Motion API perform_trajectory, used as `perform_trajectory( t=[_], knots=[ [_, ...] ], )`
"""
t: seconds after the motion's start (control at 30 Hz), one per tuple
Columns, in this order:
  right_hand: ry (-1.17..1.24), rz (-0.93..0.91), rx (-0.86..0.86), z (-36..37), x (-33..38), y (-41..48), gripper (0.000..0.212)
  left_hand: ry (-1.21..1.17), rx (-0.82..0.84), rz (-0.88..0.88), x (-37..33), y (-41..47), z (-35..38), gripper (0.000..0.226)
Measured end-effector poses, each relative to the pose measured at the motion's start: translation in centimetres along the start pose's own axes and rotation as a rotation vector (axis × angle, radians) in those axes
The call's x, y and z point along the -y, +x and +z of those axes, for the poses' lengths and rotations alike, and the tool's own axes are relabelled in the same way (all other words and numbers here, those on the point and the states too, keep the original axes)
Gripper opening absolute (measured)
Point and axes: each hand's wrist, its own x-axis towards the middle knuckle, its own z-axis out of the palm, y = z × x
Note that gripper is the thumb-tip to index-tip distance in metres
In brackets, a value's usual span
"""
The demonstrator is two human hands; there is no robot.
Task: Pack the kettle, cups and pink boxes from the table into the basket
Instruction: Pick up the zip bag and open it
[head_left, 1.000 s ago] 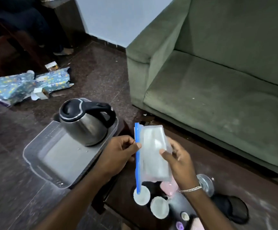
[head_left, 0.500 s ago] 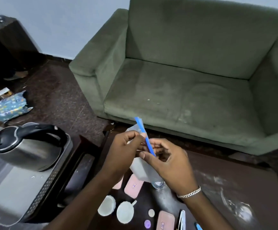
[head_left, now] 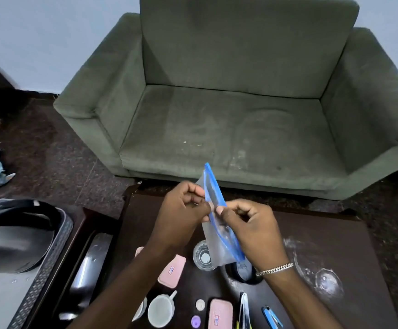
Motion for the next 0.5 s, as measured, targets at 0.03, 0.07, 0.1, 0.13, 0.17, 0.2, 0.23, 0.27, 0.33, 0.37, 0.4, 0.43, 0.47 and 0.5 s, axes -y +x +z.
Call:
perform_trajectory(
  t=[0.03, 0.07, 0.1, 0.13, 0.17, 0.2, 0.23, 0.27, 0.33, 0.37, 0.4, 0.43, 0.47, 0.5],
  knots=[
    [-0.001, 0.003, -0.053, -0.4, 0.0, 0.0, 0.013, 0.036, -0.021, 0.029, -0.1, 0.0, 0.1, 0.028],
    [-0.011, -0.009, -0.114, -0.8, -0.1, 0.0, 0.016, 0.069, -0.042, 0.058, -0.3, 0.0, 0.2, 0.03],
    [-0.057, -0.049, -0.174, -1.4, -0.2, 0.1, 0.022, 0.1, -0.059, 0.086, -0.4, 0.0, 0.2, 0.031],
    [-0.145, -0.122, -0.224, -2.1, -0.1, 0.1, 0.029, 0.131, -0.07, 0.108, -0.5, 0.0, 0.2, 0.031],
    [-0.26, -0.22, -0.25, -2.9, 0.0, 0.1, 0.034, 0.155, -0.077, 0.124, -0.6, 0.0, 0.1, 0.031],
    [-0.367, -0.329, -0.239, -3.5, 0.1, 0.1, 0.035, 0.177, -0.086, 0.134, -0.7, 0.0, 0.2, 0.031],
    [-0.465, -0.408, -0.185, -4.0, 0.2, 0.1, 0.032, 0.194, -0.101, 0.141, -0.8, 0.0, 0.2, 0.032],
    [-0.577, -0.429, -0.105, -4.3, 0.4, 0.1, 0.029, 0.204, -0.118, 0.149, -0.9, 0.0, 0.3, 0.033],
    [-0.901, -0.308, 0.03, -4.5, 1.1, 0.0, 0.025, 0.213, -0.135, 0.169, -1.2, -0.1, 0.6, 0.036],
    [-1.064, -0.207, 0.062, -4.3, 1.5, 0.0, 0.026, 0.225, -0.132, 0.184, -1.4, -0.2, 1.0, 0.038],
    [-1.167, -0.093, 0.072, -4.2, 1.9, 0.1, 0.027, 0.244, -0.126, 0.207, -1.4, -0.3, 1.3, 0.04],
    [-1.188, 0.013, 0.071, -4.1, 2.3, 0.2, 0.028, 0.264, -0.12, 0.234, -1.5, -0.5, 1.8, 0.042],
    [-1.137, 0.103, 0.075, -4.0, 2.5, 0.3, 0.027, 0.277, -0.112, 0.263, -1.4, -0.6, 2.2, 0.045],
    [-1.036, 0.181, 0.095, -3.9, 2.6, 0.5, 0.026, 0.28, -0.104, 0.289, -1.3, -0.9, 2.7, 0.048]
  ],
)
